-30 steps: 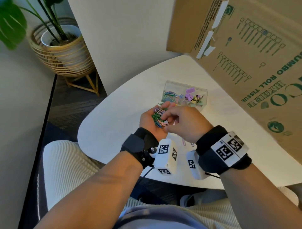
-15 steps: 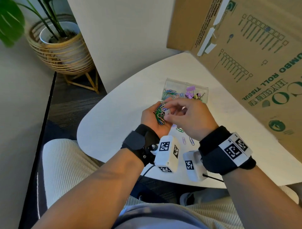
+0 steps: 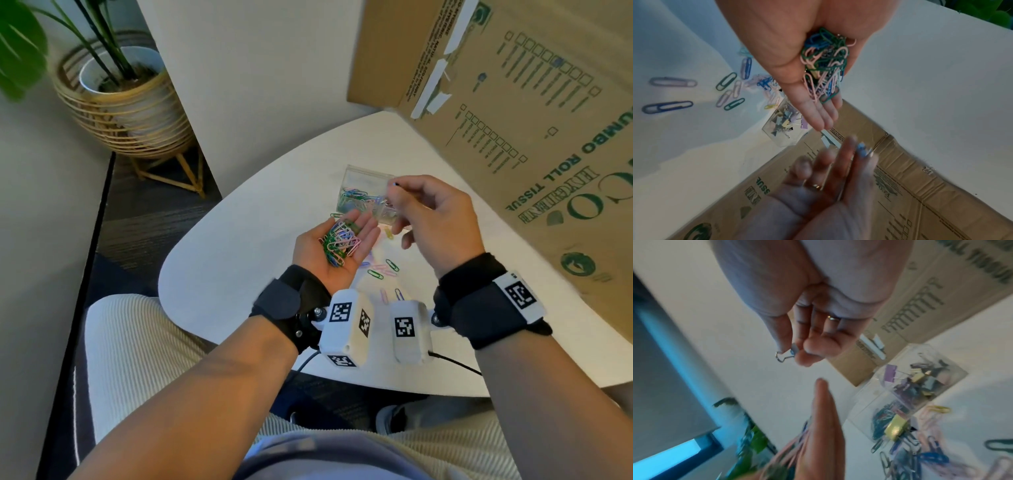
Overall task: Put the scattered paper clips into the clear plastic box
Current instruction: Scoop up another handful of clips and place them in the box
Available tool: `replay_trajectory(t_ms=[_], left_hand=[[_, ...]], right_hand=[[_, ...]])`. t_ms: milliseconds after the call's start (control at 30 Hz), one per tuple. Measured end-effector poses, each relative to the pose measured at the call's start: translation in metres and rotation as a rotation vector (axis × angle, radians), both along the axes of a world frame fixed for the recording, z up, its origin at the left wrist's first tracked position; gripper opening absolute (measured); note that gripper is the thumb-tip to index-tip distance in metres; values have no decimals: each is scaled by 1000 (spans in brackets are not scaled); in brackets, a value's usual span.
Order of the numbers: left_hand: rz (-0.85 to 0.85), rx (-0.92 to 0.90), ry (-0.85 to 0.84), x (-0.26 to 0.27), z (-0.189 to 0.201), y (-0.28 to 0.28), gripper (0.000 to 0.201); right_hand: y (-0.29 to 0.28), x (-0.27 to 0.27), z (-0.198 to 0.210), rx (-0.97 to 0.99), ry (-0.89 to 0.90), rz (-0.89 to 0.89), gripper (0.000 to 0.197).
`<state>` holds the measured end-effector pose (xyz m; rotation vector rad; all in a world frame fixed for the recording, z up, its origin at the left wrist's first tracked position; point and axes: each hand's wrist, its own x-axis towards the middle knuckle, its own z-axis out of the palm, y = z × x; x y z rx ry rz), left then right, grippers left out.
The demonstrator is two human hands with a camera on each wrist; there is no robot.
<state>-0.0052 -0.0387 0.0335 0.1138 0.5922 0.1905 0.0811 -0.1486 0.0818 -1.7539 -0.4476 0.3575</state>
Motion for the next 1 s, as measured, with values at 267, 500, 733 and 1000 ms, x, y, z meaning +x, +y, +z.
replay_trajectory(t_ms=[267, 500, 733, 1000], left_hand=[[-27, -17, 78, -6, -20, 1, 39], [-35, 12, 90, -5, -16, 9, 37], [-61, 56, 71, -2, -14, 2, 33], [-93, 60, 51, -6, -7, -1, 35]], right_hand=[[-11, 57, -32, -114, 255, -278, 18], [-6, 67, -34, -206, 199, -298, 21], [9, 12, -12, -273, -137, 210, 13], [10, 12, -2, -376, -229, 302, 15]])
